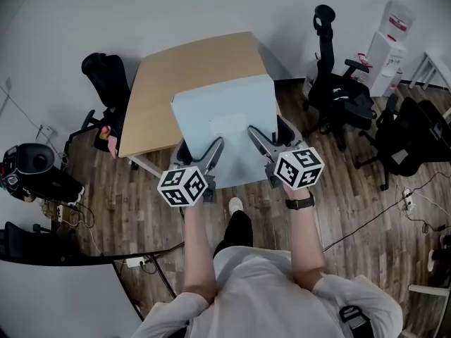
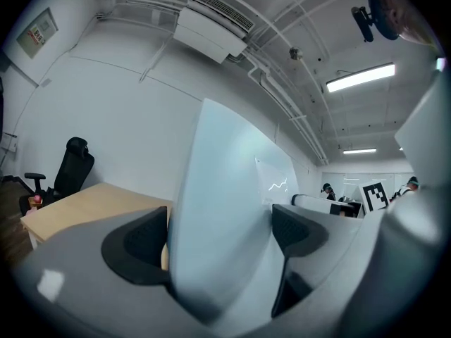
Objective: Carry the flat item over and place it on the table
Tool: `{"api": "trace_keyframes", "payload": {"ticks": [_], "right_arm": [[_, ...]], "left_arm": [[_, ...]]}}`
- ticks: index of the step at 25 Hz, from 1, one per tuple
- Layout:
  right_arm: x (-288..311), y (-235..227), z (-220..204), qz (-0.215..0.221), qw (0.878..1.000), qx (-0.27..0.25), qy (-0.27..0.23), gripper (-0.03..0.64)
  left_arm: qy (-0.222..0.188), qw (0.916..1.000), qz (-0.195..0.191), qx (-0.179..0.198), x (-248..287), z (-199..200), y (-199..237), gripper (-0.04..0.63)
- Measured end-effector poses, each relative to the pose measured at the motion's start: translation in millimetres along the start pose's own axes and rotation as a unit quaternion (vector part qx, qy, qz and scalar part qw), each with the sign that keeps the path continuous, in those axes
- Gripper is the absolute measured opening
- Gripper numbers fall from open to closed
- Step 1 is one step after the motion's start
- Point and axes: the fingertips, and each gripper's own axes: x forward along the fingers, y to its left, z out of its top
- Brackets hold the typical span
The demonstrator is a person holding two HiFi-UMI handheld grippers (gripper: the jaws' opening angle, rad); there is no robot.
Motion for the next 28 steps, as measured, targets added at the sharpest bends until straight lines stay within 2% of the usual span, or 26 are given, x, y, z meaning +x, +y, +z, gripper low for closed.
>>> {"api": "trace_keyframes", "payload": {"ticks": [3,9,14,20,28], "right_arm": [[41,-17,3,0.001,1.0,-0.006,0.002,0.333],[130,-48,12,-0.028,1.0,-0.004,0.01,0.333],[203,-81,24,-0.039,0.999,-0.017,0.004,0.333],[275,-97,27,-0.042,0.999,-0.016,-0.019,0.333],[324,-137,16,-0.041,0.999,-0.03,-0.006,0.334]], "left_arm": [[-0.006,1.0,-0.001,-0.006,34,10,27,0.46],[0.007,0.9998,-0.018,-0.007,106,42,88,0.46],[0.004,0.9994,-0.031,-0.013,173,65,134,0.46],[0.002,0.9994,-0.036,0.0,221,90,188,0.46],[0.024,0.9983,-0.047,-0.023,280,80,219,0.46]]}}
